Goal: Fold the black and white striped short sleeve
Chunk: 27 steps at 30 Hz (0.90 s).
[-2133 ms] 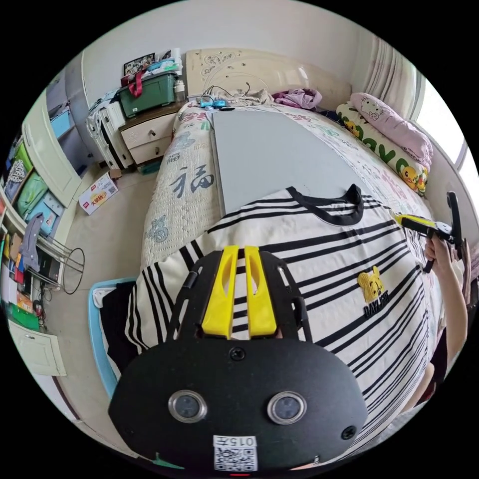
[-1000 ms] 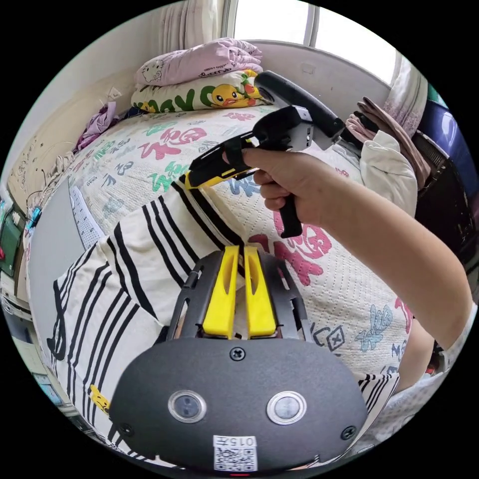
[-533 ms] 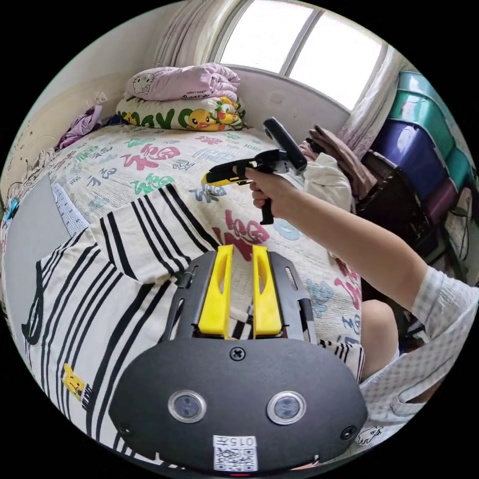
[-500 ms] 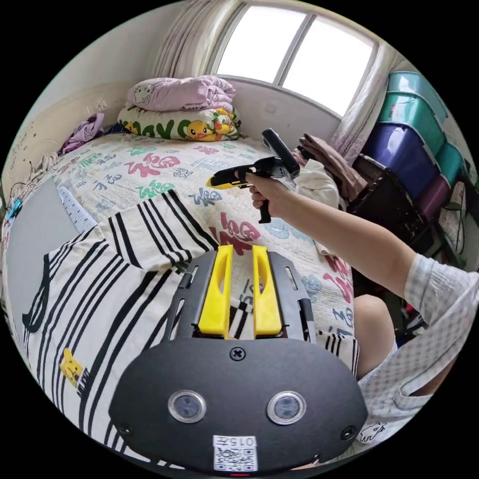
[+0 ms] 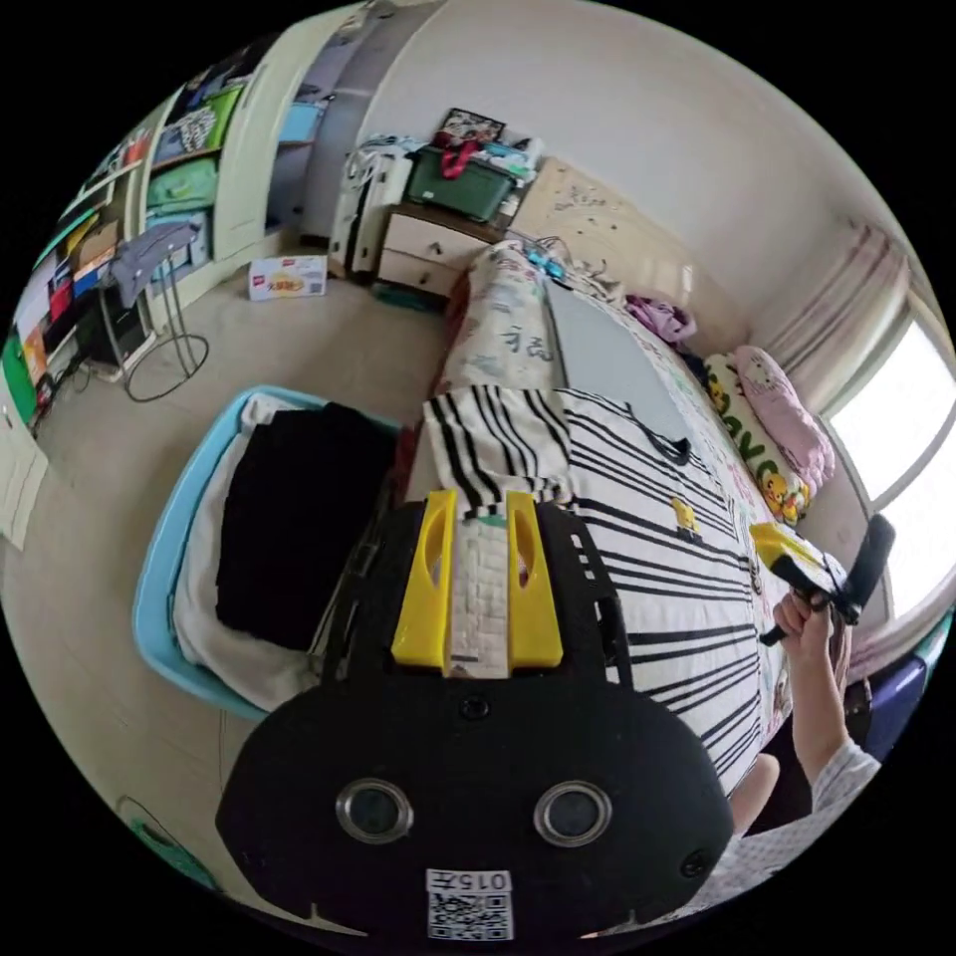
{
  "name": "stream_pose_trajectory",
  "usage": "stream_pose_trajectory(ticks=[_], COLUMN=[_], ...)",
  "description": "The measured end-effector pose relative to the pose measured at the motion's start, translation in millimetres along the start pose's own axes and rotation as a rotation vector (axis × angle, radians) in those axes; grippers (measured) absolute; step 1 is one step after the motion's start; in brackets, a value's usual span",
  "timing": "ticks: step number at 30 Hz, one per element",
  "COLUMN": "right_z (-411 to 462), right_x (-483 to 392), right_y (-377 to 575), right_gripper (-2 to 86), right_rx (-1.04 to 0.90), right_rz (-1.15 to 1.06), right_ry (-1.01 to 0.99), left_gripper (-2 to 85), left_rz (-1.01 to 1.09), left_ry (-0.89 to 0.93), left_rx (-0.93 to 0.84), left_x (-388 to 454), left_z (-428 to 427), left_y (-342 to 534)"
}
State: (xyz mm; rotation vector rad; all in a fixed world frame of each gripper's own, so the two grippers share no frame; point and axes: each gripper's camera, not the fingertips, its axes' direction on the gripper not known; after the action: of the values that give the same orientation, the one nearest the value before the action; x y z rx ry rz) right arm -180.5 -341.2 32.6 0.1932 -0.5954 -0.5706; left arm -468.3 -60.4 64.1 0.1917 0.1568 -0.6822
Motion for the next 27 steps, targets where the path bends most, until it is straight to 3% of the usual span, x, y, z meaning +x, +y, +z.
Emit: stream_pose_trajectory(ticks=[2, 7, 10, 12, 16, 18, 23, 27], right_z=[84, 196, 237, 253, 276, 283, 213, 63], right_x=[-54, -129, -160, -176, -193, -196, -215, -201], right_y=[-18, -6, 10, 15, 21, 23, 43, 114], right_gripper=[10.5, 12.4, 10.5, 6.4, -0.5, -0.8, -0.5, 2.9], right_rx=[-0.099, -0.199, -0.245, -0.270, -0.366, -0.397, -0.286, -0.084], right_rz=[-0.049, -0.168, -0.204, -0.203, -0.148, -0.116, -0.178, -0.135], right_ry=[-0.003, 0.129, 0.184, 0.251, 0.066, 0.107, 0.030, -0.091], left_gripper=[10.1, 12.1, 11.2, 7.5, 0.4, -0.1, 0.0, 2.7], left_rz=[-0.094, -0.268, -0.227, -0.189, -0.136, -0.126, -0.073, 0.154], left_ry=[0.083, 0.283, 0.224, 0.289, 0.197, 0.136, 0.104, 0.293], left_rx=[-0.022, -0.040, -0.103, -0.143, -0.062, -0.069, -0.027, 0.039], left_x=[-33, -96, -109, -114, -116, -123, -135, -113], left_z=[15, 56, 74, 82, 58, 50, 7, -82], left_y=[-16, -48, -65, -73, -80, -76, -40, 36])
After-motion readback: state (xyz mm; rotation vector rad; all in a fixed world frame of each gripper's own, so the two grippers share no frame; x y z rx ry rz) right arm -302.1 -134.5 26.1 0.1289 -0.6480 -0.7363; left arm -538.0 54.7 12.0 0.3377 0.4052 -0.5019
